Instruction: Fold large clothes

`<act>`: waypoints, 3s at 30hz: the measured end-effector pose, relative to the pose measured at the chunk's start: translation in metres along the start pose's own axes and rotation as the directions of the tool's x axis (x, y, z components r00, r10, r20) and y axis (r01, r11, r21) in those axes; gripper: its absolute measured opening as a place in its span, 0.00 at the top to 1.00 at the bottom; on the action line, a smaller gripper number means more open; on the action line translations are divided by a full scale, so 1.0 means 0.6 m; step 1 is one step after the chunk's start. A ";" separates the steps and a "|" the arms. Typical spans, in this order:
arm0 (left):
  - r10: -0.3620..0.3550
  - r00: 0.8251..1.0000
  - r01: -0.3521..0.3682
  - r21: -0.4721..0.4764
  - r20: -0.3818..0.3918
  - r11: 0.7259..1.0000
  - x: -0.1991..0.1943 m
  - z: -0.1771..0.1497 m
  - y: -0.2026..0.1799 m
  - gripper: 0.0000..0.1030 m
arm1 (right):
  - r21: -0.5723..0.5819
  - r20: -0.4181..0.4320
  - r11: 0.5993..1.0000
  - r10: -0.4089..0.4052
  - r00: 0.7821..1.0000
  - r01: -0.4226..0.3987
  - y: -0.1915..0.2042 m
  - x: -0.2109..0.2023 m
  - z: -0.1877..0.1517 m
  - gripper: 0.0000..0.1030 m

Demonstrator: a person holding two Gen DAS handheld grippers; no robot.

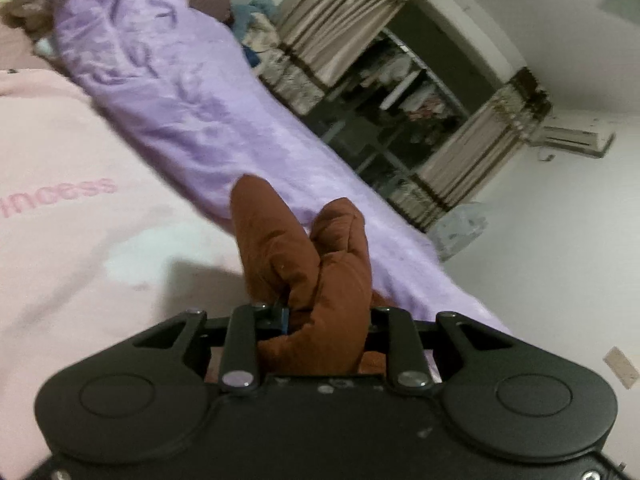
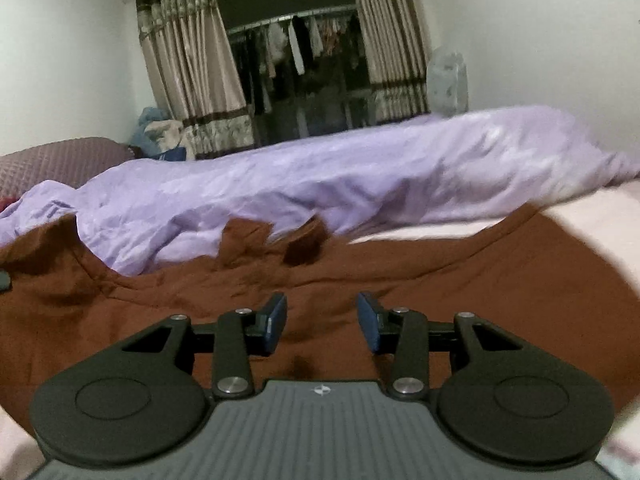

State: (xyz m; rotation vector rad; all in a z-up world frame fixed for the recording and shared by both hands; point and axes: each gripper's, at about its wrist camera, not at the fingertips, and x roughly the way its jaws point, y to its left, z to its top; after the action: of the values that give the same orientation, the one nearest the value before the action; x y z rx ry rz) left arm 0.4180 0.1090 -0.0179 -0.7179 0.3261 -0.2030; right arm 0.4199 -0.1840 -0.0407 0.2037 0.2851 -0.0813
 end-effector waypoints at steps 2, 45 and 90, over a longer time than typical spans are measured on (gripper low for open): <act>-0.034 0.999 0.034 0.014 -0.002 0.999 0.002 -0.004 -0.032 0.78 | 0.023 0.033 0.999 -0.027 0.999 0.027 -0.039 -0.027 0.007 0.53; -0.046 0.949 0.197 0.473 -0.311 0.859 0.083 -0.277 -0.245 0.35 | 0.507 0.007 0.851 0.156 0.988 -0.138 -0.351 -0.159 -0.027 0.35; 0.093 0.946 0.076 0.491 -0.312 0.868 0.065 -0.231 -0.199 0.58 | 0.514 -0.083 0.856 0.000 0.997 0.043 -0.411 -0.113 0.006 0.47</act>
State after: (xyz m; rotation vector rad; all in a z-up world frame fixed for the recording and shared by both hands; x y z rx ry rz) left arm 0.3958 -0.0748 -0.0439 -0.1625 0.5688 -0.3843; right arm 0.3291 -0.4220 -0.0643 0.7433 0.3424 -0.1725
